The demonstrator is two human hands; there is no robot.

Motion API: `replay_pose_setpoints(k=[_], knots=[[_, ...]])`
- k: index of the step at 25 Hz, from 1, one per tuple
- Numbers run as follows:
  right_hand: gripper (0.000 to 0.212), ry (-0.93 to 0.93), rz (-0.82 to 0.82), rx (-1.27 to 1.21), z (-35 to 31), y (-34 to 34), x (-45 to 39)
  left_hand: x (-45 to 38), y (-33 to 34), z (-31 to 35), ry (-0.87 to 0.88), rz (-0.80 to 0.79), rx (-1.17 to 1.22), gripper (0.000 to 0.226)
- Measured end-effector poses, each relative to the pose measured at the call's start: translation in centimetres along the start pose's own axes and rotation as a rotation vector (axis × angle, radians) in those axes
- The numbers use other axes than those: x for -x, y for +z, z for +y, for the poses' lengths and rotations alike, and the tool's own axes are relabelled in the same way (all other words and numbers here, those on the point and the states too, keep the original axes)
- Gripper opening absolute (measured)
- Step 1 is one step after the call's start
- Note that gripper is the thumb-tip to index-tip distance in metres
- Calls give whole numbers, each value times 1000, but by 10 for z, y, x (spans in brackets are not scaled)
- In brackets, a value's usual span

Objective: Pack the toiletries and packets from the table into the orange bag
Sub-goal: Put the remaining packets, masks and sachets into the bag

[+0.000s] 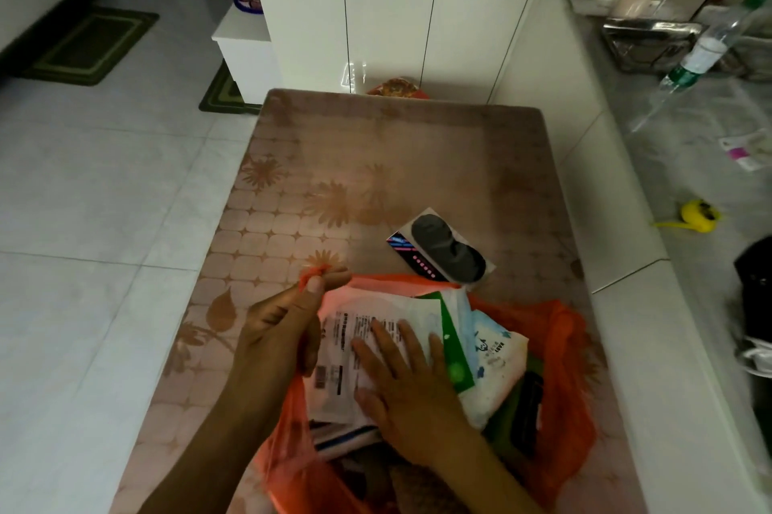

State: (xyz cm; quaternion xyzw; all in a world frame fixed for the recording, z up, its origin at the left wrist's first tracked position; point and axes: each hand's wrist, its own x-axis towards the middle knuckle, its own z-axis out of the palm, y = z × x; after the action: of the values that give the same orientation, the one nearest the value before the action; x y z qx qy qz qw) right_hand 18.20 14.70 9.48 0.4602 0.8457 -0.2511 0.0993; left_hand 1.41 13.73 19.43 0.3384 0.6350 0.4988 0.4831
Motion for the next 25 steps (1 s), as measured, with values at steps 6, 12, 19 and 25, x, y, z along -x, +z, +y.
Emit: replay_pose_setpoints(k=[6,12,19,25], knots=[[36,-28,-74,-652,31,-40,-36,-7,14,-9,-149,-44,99,28],[30,537,288,-585,179,-37,-121,-7,21,-12,-236,26,35,28],[84,661,232,-305,226,8,-173,-14,21,-9,-257,46,-154,31],[45,581,229,-674,221,13,-168,-10,16,-3,-149,6,-341,34]])
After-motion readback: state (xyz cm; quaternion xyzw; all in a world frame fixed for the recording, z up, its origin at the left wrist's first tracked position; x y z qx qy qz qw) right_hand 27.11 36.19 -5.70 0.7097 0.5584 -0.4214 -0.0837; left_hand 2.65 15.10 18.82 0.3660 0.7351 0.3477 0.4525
